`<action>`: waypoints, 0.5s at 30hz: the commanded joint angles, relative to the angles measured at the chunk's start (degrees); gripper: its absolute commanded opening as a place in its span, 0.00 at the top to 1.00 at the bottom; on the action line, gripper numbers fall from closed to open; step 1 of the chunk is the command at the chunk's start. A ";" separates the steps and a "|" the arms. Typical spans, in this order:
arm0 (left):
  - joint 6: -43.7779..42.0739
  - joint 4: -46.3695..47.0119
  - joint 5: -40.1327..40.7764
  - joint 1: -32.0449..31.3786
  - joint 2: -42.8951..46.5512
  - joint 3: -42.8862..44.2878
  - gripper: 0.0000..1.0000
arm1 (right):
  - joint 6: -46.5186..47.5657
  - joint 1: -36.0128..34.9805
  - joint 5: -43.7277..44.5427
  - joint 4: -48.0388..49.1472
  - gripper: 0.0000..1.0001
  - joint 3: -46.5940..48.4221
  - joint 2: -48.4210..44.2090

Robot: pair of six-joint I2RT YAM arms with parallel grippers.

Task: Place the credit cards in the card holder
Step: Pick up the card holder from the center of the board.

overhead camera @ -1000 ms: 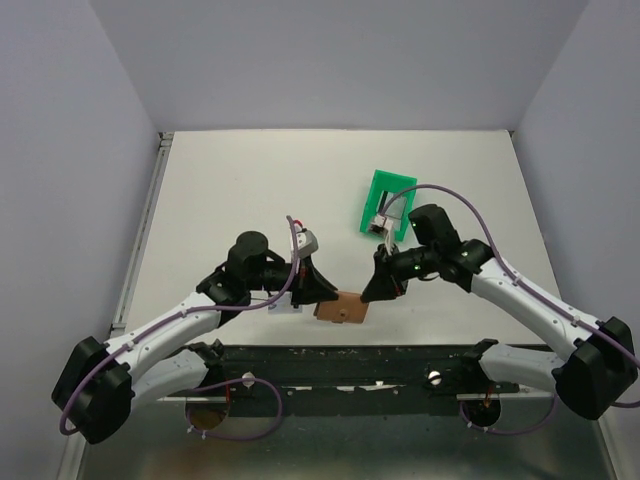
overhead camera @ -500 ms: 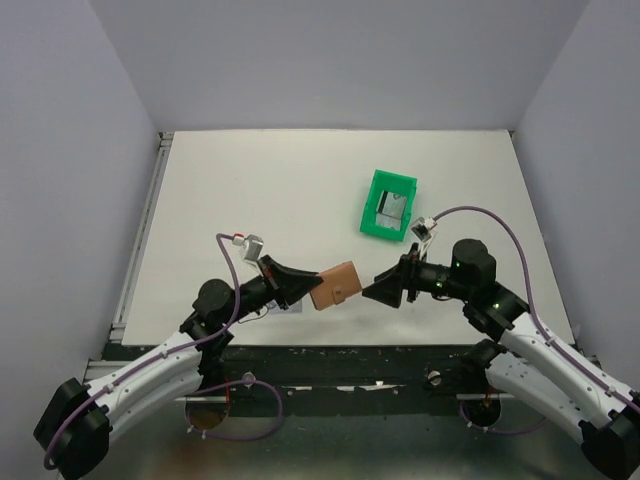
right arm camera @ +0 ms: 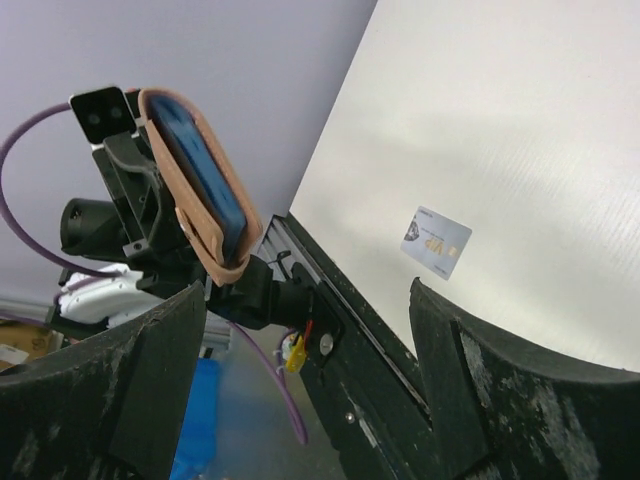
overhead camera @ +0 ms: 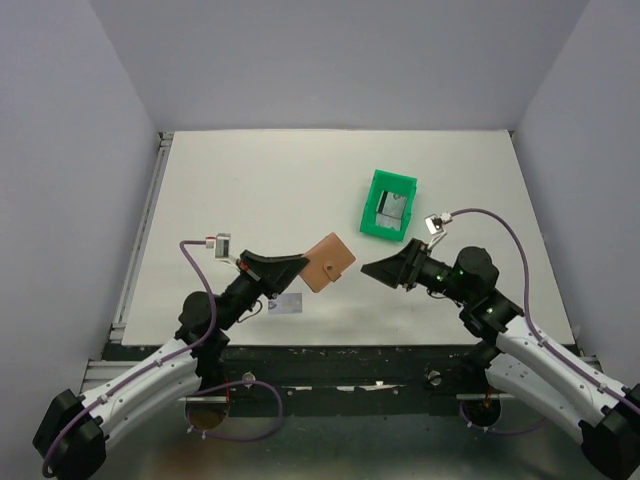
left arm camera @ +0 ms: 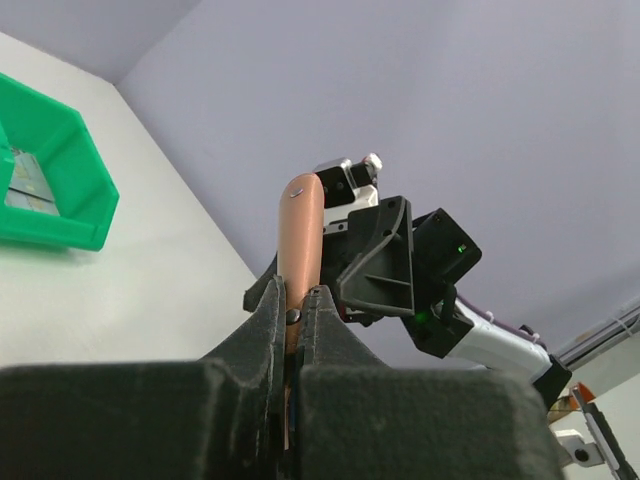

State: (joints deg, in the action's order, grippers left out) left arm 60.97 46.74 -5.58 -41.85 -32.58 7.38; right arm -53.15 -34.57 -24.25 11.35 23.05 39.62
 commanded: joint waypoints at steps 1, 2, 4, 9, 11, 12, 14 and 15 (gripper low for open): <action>3.01 5.90 1.19 -0.69 -2.48 0.53 1.00 | -6.00 -0.50 1.40 10.52 0.10 -0.20 3.71; 3.10 6.43 0.93 -0.87 -3.10 0.53 1.00 | -6.35 -0.50 1.14 11.66 0.10 0.15 4.50; 3.10 7.31 0.75 -1.22 -4.24 0.80 1.00 | -6.71 -0.68 0.70 13.33 0.11 0.94 6.17; 2.93 7.84 0.84 -1.57 -5.30 1.32 1.00 | -7.76 -1.20 0.08 16.15 0.11 1.82 9.25; 2.93 8.19 0.75 -1.57 -5.83 1.41 1.00 | -8.37 -1.64 -0.27 17.90 0.11 1.82 10.56; 2.93 8.71 0.58 -1.66 -6.27 1.41 1.00 | -8.81 -1.73 -0.45 18.70 0.11 1.91 11.35; 3.10 9.68 0.31 -1.75 -7.14 1.41 1.00 | -9.34 -2.26 -0.88 20.28 0.12 2.09 12.85; 3.19 10.21 0.31 -1.75 -7.67 1.50 1.00 | -9.61 -2.61 -1.06 21.07 0.13 2.18 13.55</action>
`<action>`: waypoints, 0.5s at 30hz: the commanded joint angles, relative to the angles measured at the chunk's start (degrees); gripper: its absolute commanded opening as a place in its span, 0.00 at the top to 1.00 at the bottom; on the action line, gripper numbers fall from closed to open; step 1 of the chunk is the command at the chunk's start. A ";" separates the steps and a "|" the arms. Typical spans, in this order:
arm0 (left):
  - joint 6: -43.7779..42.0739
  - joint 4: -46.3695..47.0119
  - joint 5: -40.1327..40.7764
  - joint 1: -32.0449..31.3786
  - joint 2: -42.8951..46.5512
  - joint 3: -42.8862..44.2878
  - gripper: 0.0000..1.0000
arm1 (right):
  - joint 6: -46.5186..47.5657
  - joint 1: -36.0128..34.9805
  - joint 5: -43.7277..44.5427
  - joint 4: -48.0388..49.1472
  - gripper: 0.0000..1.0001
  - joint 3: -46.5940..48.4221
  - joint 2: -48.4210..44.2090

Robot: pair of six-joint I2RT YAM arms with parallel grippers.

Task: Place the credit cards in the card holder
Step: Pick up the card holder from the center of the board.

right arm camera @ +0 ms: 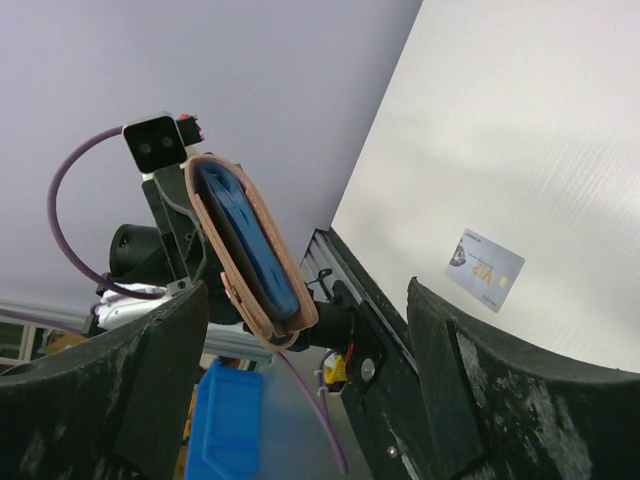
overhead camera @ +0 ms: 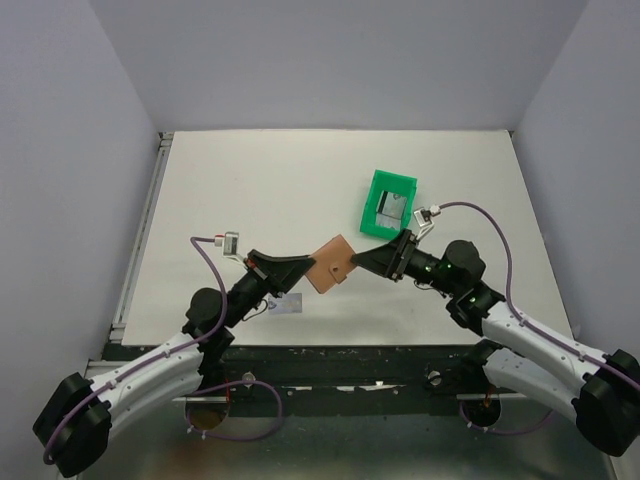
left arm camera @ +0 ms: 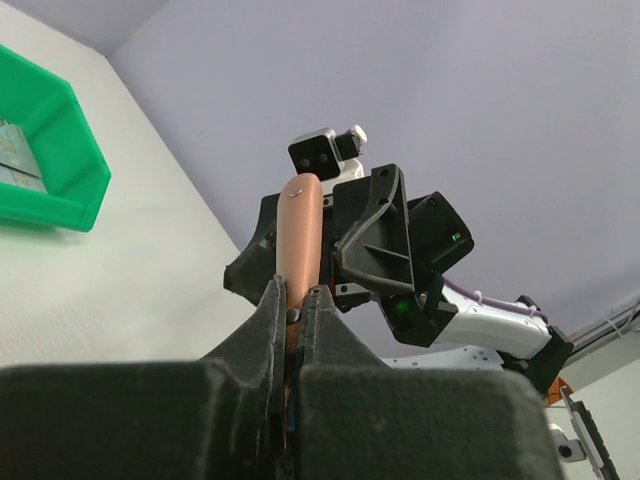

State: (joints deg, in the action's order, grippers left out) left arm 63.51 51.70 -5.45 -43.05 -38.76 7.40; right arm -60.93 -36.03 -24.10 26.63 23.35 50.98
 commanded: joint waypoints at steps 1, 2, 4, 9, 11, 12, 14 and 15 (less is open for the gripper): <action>0.74 5.86 0.01 -0.55 -2.01 1.57 1.00 | -2.00 -1.32 -1.48 6.41 0.14 2.22 2.89; 0.83 6.39 -0.17 -0.63 -2.54 1.65 1.00 | -2.09 -1.76 -1.57 7.02 0.15 2.48 3.77; 1.09 7.53 -0.43 -0.72 -3.86 1.92 1.00 | -2.44 -2.37 -1.83 7.99 0.19 3.27 5.17; 1.53 10.17 -2.63 -0.99 -6.32 2.18 1.00 | -1.83 -2.99 -2.62 9.14 0.63 4.51 7.11; 1.53 9.91 -3.59 -0.99 -6.33 2.36 0.96 | -0.78 -2.99 -2.62 8.01 0.86 4.86 6.85; 1.36 9.56 -4.03 -0.99 -6.15 2.44 0.85 | 0.18 -2.99 -2.62 6.52 0.93 5.47 6.42; 0.66 8.33 -5.61 -0.99 -5.19 2.97 0.60 | 3.51 -2.99 -2.45 1.26 1.00 7.14 4.84; -0.13 6.59 -6.93 -0.99 -4.31 3.49 0.49 | 5.27 -2.99 -2.27 -2.08 1.00 8.27 3.61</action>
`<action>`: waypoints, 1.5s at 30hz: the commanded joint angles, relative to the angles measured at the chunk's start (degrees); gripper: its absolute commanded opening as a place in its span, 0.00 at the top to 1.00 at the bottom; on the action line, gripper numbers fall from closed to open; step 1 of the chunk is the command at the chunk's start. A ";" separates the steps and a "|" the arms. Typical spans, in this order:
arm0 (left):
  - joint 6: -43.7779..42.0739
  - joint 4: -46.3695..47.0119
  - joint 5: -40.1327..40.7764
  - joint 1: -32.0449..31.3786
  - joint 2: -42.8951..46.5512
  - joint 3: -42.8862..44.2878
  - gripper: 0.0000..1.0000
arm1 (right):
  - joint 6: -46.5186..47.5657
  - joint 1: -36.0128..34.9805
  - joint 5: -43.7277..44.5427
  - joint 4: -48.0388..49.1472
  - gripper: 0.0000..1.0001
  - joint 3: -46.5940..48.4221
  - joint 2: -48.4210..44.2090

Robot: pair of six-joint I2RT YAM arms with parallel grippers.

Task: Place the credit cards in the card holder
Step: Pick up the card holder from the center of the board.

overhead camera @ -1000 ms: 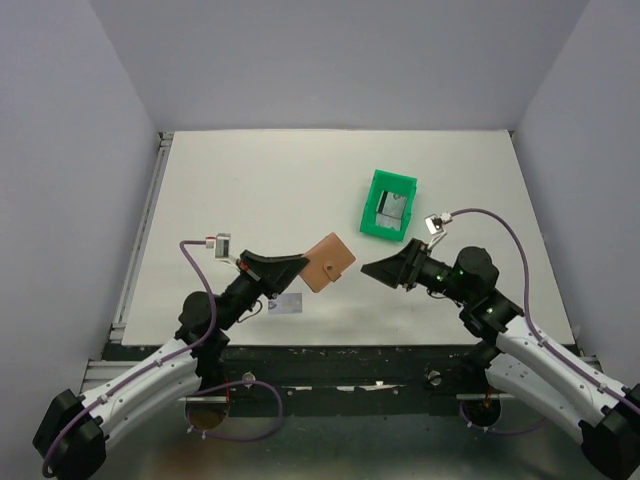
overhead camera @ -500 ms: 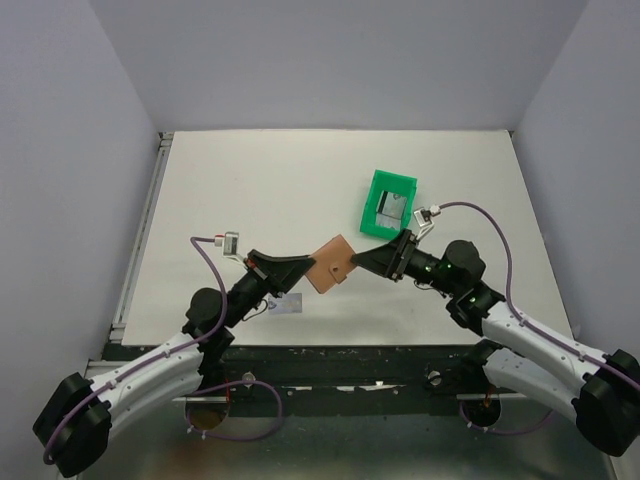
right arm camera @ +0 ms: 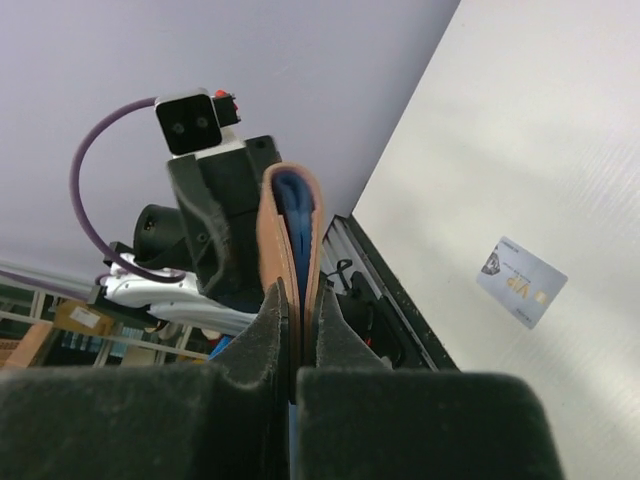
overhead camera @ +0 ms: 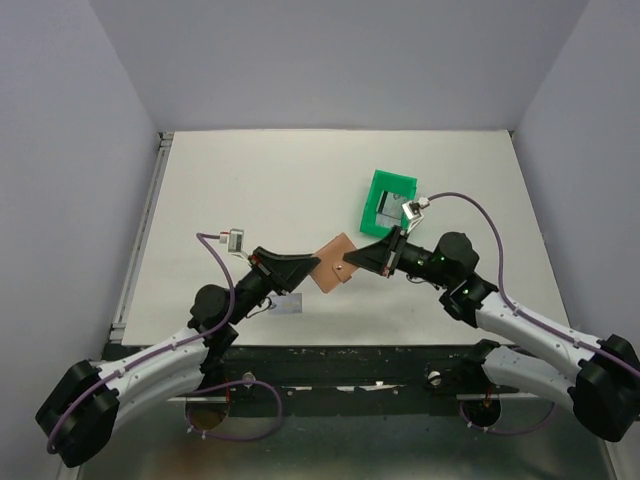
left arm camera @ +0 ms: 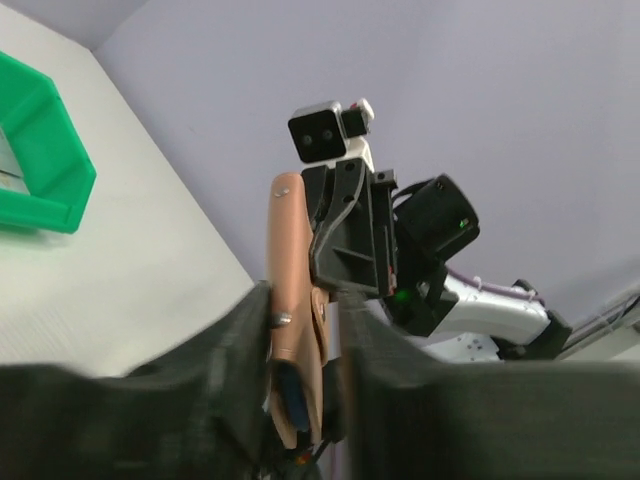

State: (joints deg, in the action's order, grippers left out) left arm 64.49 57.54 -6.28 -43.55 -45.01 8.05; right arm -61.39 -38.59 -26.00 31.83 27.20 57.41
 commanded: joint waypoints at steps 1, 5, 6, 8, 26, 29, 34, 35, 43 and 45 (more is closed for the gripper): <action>-2.08 -1.18 -7.07 -0.48 2.91 3.71 0.43 | 8.19 -0.44 -0.28 -10.18 1.00 5.40 -3.78; -8.05 -14.70 -11.90 -0.48 8.44 8.54 0.28 | 18.12 -0.35 -2.11 -25.12 1.00 10.40 -8.36; -9.72 -17.87 -12.78 -0.48 9.41 10.04 0.26 | 20.67 -0.26 -3.69 -27.68 1.00 12.07 -8.89; -12.97 -24.46 -14.71 -0.48 11.17 12.67 0.24 | 25.06 -0.26 -8.69 -33.39 1.00 14.97 -9.16; -27.67 -51.57 -36.07 -0.48 6.35 25.17 0.28 | 40.73 -0.26 -29.37 -54.95 0.99 27.20 -5.73; -26.79 -50.08 -37.31 -0.57 5.64 24.21 0.29 | 41.08 -0.26 -29.02 -55.04 0.99 27.29 -4.85; -25.20 -46.91 -38.45 -1.10 5.82 23.67 0.29 | 41.61 -0.26 -28.23 -55.48 1.00 27.29 -3.09; -24.77 -46.29 -38.89 -1.19 5.73 23.85 0.29 | 41.61 -0.26 -27.97 -55.48 1.00 27.29 -2.74; -25.38 -45.85 -37.40 -4.78 2.66 23.41 0.32 | 41.26 -0.26 -27.79 -53.90 1.00 27.20 -2.65; -25.82 -45.94 -36.78 -5.84 1.43 23.59 0.33 | 41.08 -0.26 -27.62 -53.81 1.00 27.20 -2.74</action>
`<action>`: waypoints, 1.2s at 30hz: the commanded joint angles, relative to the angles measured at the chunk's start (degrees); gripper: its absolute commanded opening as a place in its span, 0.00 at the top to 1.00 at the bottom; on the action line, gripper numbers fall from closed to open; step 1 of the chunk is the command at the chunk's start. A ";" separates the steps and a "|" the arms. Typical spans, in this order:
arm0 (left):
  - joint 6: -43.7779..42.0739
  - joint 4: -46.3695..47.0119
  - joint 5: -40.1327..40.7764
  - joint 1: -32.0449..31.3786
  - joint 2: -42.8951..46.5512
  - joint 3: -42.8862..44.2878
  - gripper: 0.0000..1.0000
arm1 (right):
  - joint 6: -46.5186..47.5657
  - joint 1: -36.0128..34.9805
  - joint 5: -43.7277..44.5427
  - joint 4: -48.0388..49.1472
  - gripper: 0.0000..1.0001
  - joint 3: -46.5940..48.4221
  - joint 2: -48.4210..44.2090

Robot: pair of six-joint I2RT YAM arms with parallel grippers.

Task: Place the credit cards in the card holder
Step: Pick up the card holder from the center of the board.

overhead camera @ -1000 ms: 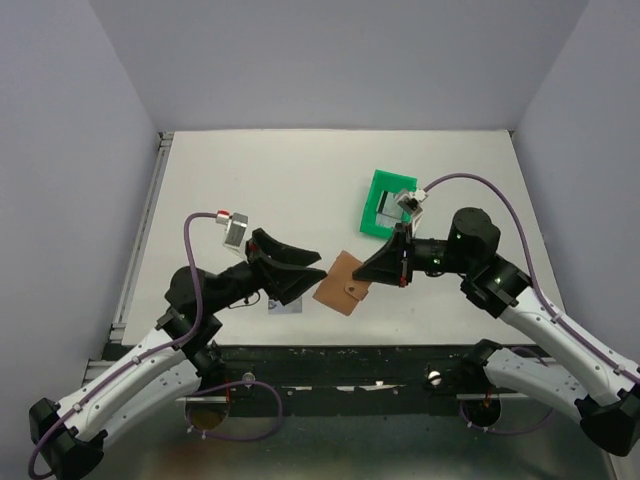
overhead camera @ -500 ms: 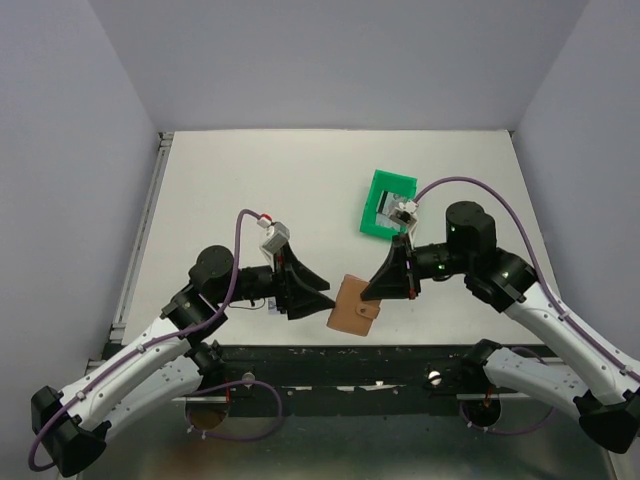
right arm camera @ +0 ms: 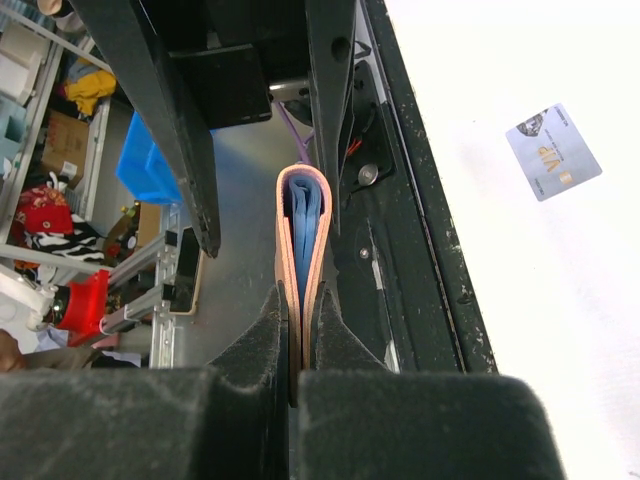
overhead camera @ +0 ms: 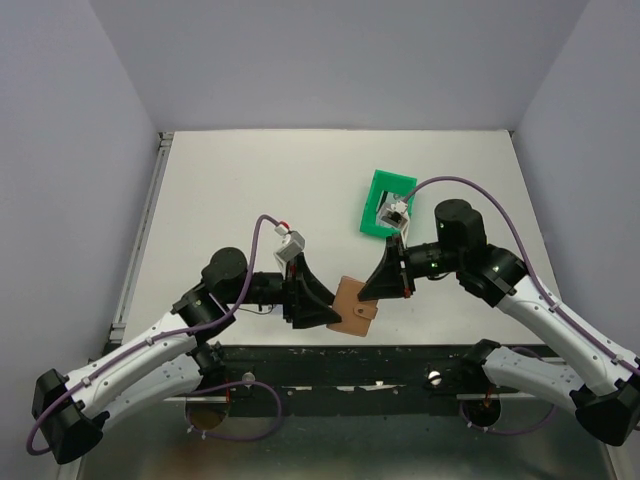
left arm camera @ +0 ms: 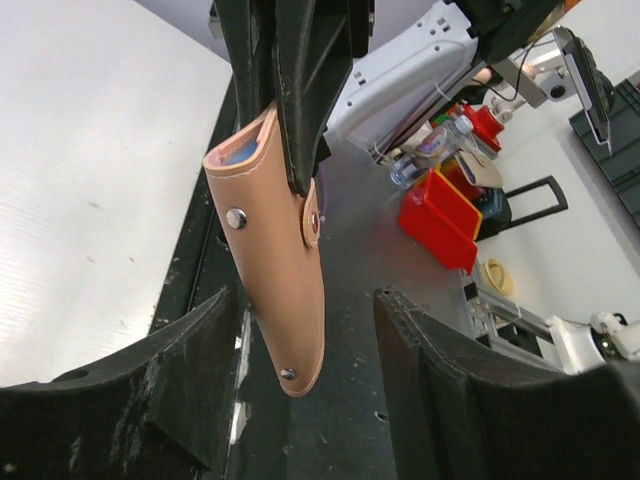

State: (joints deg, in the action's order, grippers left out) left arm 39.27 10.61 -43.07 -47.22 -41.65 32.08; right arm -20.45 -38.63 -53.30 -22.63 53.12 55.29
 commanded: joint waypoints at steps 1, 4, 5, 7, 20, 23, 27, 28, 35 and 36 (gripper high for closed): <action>-0.68 0.99 0.18 -2.61 -2.47 -0.26 0.35 | 0.06 -0.22 -0.23 0.57 1.00 1.28 -0.62; -1.29 0.99 0.09 -3.66 -3.87 0.35 0.46 | 0.14 -0.13 -0.32 0.66 1.00 1.19 -0.44; -1.47 0.99 0.18 -3.93 -4.23 0.62 0.48 | 0.23 -0.21 -0.32 0.66 1.00 1.19 -0.44; -1.73 0.99 0.09 -4.28 -4.84 1.14 0.57 | 0.23 -0.22 -0.23 0.66 1.00 1.02 -0.44; -2.96 1.95 5.88 -4.63 -4.50 0.27 1.00 | 0.41 -0.22 10.74 -2.41 0.34 0.84 -3.43; -3.41 6.42 10.09 -4.72 -0.90 -2.44 1.00 | -1.52 -0.22 16.98 -2.33 0.25 0.23 -5.80; -4.90 5.31 16.69 -4.72 2.01 -3.60 1.00 | -3.45 -0.22 24.98 -2.59 0.19 -0.91 -8.35; -5.25 3.21 18.27 -4.72 1.84 -2.90 1.00 | -3.98 -0.22 27.00 -2.59 0.18 -1.18 -8.96; -6.22 -15.69 34.26 -4.81 -4.31 4.48 1.00 | -8.20 -0.22 35.35 -3.91 0.18 -1.27 -9.59; -5.96 -17.71 37.15 -4.98 -5.19 5.53 1.00 | -8.90 -0.22 36.41 -4.08 0.18 -1.27 -8.89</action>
State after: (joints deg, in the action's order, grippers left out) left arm 34.24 5.48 -20.73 -51.77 -43.68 32.73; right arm -25.61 -38.63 -25.04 -24.18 52.82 45.36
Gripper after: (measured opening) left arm 0.054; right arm 0.820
